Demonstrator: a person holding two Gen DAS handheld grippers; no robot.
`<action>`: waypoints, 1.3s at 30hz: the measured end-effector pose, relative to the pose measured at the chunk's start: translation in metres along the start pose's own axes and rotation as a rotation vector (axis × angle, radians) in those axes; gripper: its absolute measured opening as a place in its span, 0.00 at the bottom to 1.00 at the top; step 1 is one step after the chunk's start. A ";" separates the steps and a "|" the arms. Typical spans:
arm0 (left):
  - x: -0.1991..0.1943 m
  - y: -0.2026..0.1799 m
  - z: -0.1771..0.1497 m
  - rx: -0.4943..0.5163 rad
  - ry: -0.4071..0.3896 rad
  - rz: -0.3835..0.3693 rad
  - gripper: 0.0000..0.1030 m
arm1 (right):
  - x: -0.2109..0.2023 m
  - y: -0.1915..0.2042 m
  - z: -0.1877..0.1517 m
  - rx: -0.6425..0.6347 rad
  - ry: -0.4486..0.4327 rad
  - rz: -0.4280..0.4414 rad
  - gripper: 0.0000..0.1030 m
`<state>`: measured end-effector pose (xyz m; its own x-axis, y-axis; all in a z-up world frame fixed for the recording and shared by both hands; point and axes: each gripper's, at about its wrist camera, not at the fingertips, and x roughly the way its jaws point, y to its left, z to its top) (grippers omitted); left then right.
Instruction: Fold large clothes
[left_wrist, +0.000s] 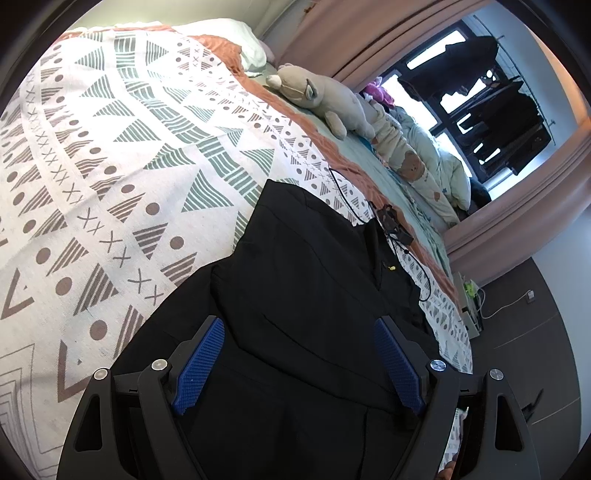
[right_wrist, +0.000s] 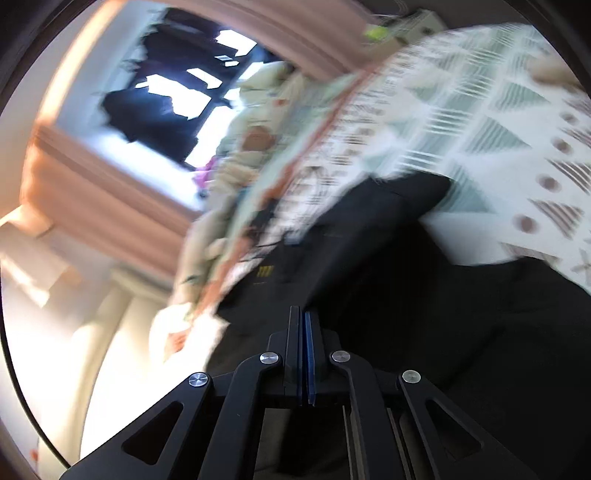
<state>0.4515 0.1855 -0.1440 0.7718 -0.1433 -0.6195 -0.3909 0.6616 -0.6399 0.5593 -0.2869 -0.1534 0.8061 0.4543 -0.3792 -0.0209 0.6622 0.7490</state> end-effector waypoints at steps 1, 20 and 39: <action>-0.002 0.000 0.001 -0.001 -0.004 -0.003 0.81 | 0.002 0.012 -0.003 -0.031 0.000 0.004 0.04; -0.036 0.045 0.026 -0.146 -0.082 -0.039 0.81 | 0.097 0.142 -0.159 -0.450 0.378 0.032 0.06; -0.006 -0.027 -0.004 0.111 -0.032 0.042 0.81 | 0.009 0.016 -0.093 -0.046 0.406 -0.101 0.53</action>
<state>0.4559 0.1653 -0.1246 0.7725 -0.0915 -0.6284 -0.3665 0.7439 -0.5588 0.5108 -0.2168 -0.1953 0.5068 0.5774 -0.6401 0.0125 0.7375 0.6752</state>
